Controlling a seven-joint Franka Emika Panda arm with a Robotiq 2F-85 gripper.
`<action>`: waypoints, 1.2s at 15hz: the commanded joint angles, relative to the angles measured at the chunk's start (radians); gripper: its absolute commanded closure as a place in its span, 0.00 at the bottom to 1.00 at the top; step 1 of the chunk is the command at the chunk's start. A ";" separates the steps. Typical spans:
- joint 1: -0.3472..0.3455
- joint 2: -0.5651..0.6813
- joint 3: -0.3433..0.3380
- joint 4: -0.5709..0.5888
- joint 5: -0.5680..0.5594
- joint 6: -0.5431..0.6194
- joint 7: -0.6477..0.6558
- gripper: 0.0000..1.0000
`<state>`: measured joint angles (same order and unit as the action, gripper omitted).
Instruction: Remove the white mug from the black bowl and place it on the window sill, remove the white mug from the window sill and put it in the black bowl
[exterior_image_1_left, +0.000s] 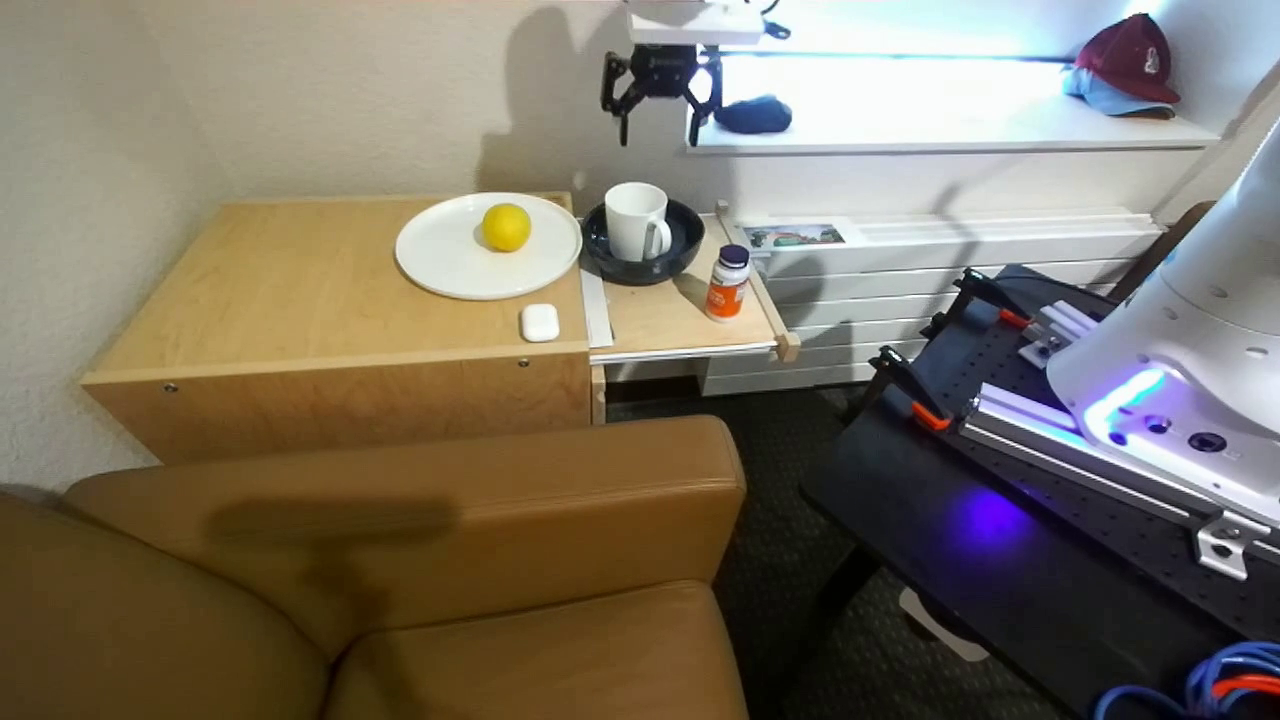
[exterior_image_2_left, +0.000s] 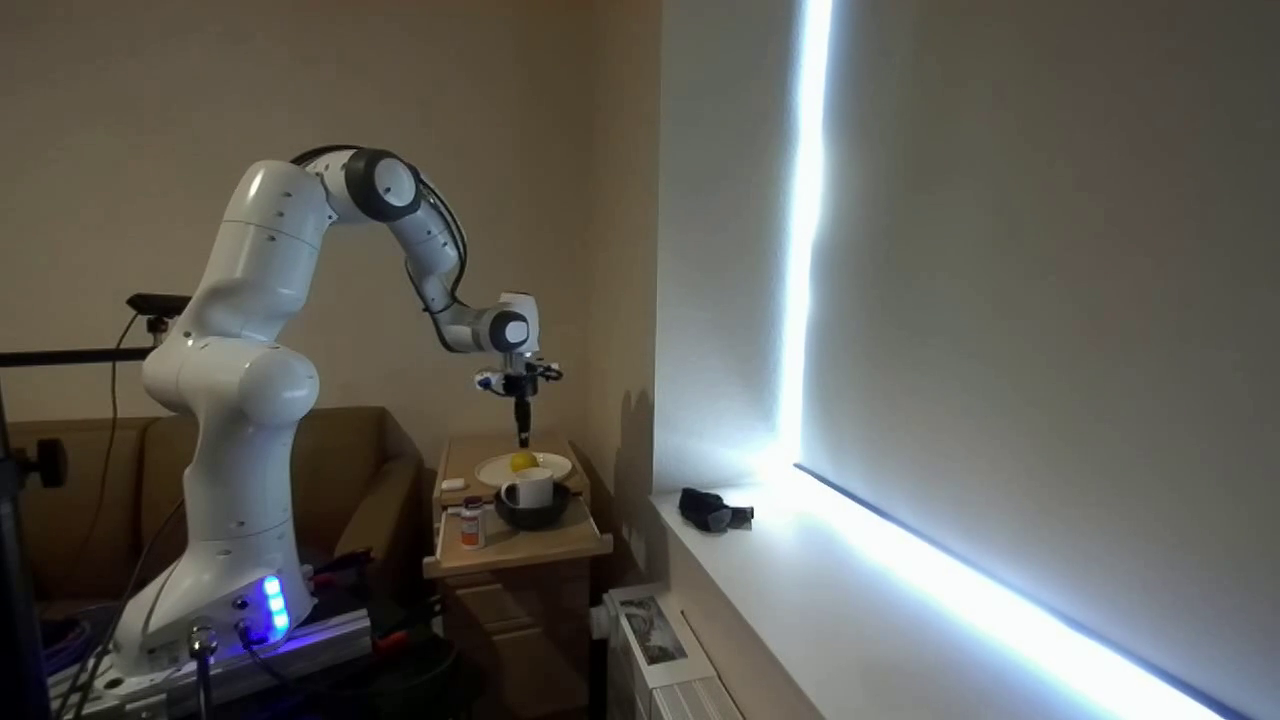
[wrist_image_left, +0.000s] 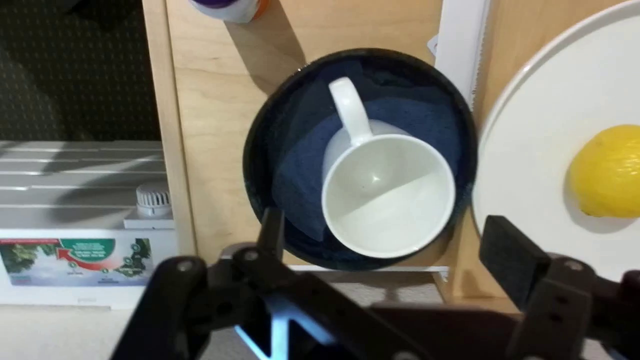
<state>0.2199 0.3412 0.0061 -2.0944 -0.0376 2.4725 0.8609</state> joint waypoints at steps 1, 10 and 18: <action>-0.025 0.024 -0.019 -0.059 0.053 0.010 0.082 0.00; -0.014 0.119 -0.033 -0.015 0.054 0.064 0.160 0.00; 0.009 0.195 -0.054 0.003 0.057 0.164 0.270 0.00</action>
<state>0.2194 0.5372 -0.0384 -2.0927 0.0083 2.6394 1.1391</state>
